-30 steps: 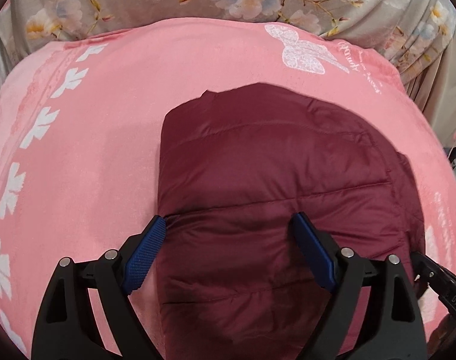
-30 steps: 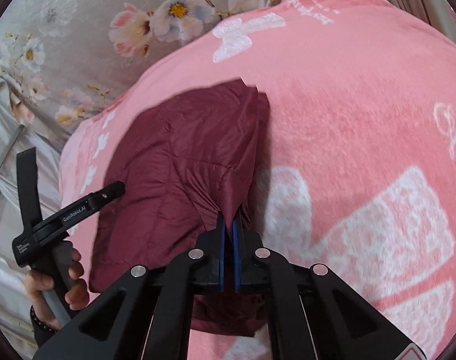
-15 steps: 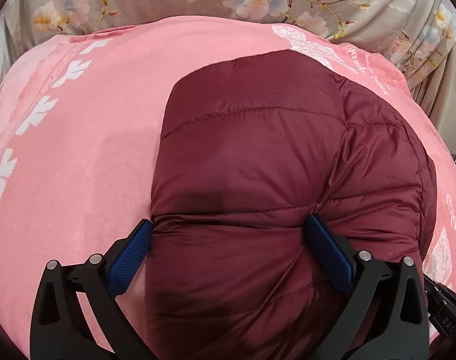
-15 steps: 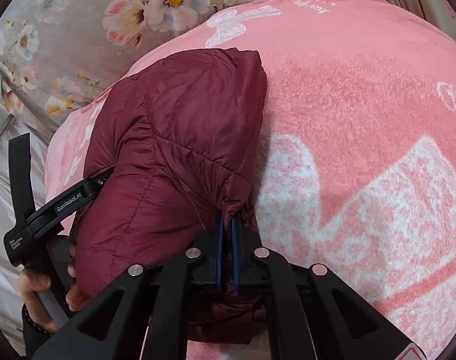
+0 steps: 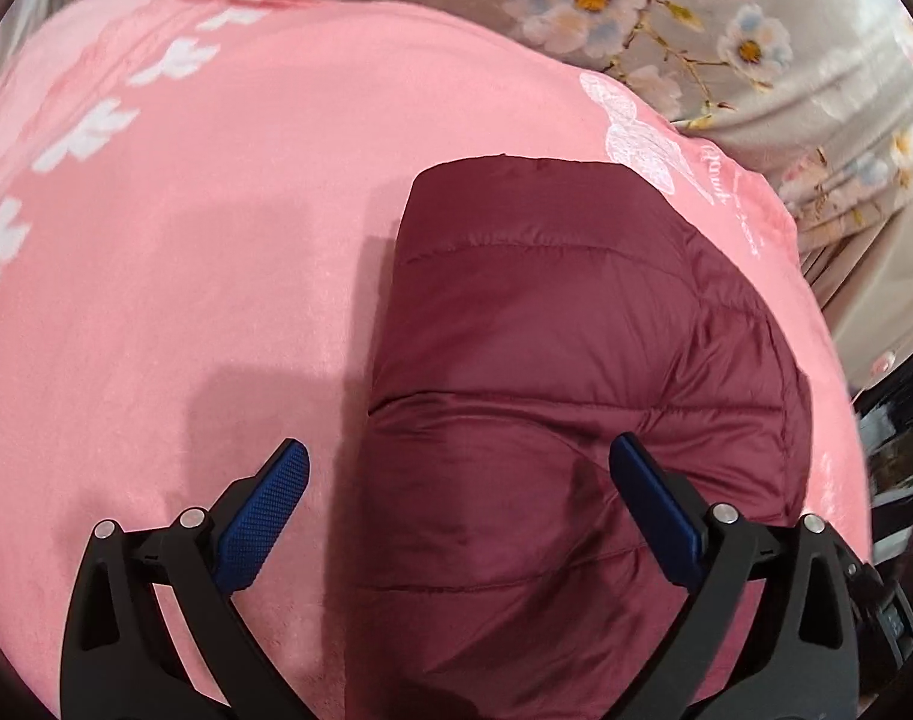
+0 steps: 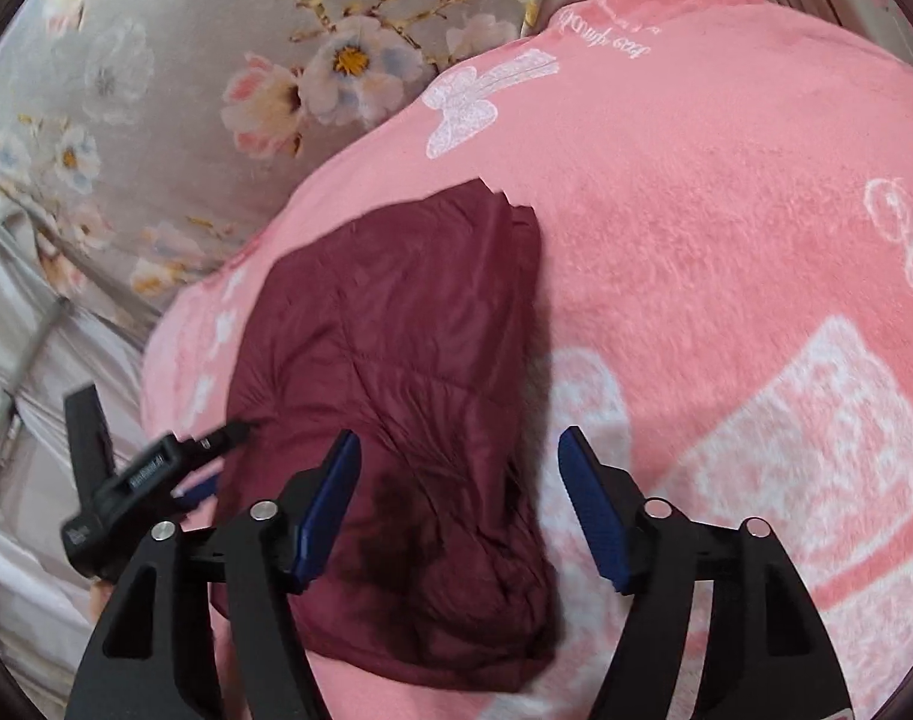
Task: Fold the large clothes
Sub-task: 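Fold the held end over the bundle and open both grippers, then close both grippers on the maroon jacket bundle and lift it off the blanket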
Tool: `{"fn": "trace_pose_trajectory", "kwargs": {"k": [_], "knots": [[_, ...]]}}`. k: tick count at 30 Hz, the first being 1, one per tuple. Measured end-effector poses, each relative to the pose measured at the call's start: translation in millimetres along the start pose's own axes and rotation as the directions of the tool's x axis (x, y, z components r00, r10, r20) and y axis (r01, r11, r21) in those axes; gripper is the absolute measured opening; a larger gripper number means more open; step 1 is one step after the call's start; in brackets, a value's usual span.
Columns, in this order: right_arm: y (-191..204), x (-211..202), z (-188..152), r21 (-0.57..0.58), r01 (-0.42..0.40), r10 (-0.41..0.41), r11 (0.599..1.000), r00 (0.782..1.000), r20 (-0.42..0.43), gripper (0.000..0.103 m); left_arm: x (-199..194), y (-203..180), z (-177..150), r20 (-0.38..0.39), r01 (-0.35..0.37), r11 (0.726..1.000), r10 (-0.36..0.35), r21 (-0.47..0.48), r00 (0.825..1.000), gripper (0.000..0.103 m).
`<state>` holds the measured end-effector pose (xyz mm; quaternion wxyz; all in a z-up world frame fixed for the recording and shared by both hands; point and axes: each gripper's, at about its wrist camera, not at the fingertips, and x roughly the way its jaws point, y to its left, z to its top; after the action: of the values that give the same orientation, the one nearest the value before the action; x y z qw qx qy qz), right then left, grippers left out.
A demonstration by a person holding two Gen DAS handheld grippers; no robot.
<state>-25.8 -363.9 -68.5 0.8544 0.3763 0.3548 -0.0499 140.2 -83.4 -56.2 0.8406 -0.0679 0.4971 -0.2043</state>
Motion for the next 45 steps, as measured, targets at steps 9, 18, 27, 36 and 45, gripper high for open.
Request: {"fn": "trace_pose_trajectory", "kwargs": {"k": [9,18,27,36,45], "knots": [[-11,35,0,0.069,-0.059,0.063,0.996,0.997,-0.052,0.074,29,-5,3,-0.101,0.07,0.996,-0.076,-0.062,0.992,0.098],[-3,39,-5,-0.02,-0.086,0.086,0.996,0.996,-0.002,0.075,35,-9,0,-0.047,0.063,0.998,-0.064,-0.019,0.997,0.098],[-2,47,-5,-0.062,-0.121,0.121,0.991,0.993,0.002,0.059,37,-13,-6,0.024,0.046,0.998,-0.047,0.053,0.999,0.098],[8,29,0,-0.04,-0.157,0.158,0.987,0.987,0.012,0.02,2,-25,-1,0.032,0.054,0.994,-0.057,0.097,0.998,0.054],[72,-68,0,-0.213,-0.146,0.19,0.966,0.961,0.203,0.019,-105,-73,0,0.184,0.126,0.957,-0.178,0.259,0.967,0.037]]}}
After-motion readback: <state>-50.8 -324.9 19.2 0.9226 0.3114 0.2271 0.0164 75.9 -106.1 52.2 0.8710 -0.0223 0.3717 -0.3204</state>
